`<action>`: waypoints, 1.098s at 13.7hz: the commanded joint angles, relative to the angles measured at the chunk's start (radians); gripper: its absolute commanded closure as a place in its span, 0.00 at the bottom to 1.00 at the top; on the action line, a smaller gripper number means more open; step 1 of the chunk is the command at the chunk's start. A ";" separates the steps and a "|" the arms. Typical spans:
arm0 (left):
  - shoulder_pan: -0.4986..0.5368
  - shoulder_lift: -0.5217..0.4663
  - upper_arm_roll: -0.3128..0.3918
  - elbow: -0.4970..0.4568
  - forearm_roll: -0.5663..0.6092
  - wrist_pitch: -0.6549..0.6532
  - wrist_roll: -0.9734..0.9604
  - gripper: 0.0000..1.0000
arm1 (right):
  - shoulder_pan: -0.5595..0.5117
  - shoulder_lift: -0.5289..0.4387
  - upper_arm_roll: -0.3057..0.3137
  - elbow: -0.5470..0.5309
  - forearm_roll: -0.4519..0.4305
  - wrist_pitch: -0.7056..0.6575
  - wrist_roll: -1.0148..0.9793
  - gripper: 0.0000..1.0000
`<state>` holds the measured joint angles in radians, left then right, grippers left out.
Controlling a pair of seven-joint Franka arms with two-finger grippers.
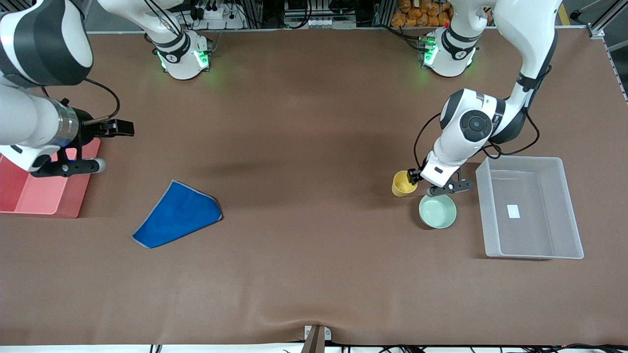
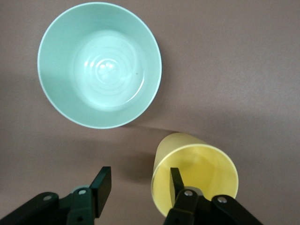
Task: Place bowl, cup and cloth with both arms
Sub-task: 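Lower the left gripper to the green bowl while the right gripper reaches the cloth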
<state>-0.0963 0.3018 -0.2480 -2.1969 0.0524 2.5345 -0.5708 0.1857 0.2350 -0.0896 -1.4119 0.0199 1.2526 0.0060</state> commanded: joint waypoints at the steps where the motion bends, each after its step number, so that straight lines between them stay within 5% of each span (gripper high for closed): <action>1: -0.005 0.037 -0.005 0.017 -0.017 0.027 -0.017 0.73 | -0.008 0.036 0.004 0.007 0.049 -0.002 -0.006 0.00; 2: -0.005 0.039 -0.005 0.019 -0.016 0.032 -0.020 0.92 | -0.012 0.062 0.004 0.008 0.051 0.004 -0.008 0.00; 3: -0.005 0.043 -0.005 0.023 -0.016 0.035 -0.020 1.00 | -0.015 0.099 0.004 0.013 0.046 0.014 -0.023 0.00; 9: 0.007 -0.076 -0.025 0.026 -0.016 0.014 -0.006 1.00 | -0.064 0.207 0.002 0.016 0.037 0.177 -0.210 0.00; 15: 0.128 -0.214 -0.022 0.137 -0.016 -0.241 0.086 1.00 | -0.074 0.276 0.002 0.016 -0.006 0.313 -0.296 0.00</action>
<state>-0.0220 0.1239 -0.2641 -2.0737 0.0521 2.3447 -0.5542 0.1207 0.4748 -0.0949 -1.4130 0.0379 1.5265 -0.2327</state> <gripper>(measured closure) 0.969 0.000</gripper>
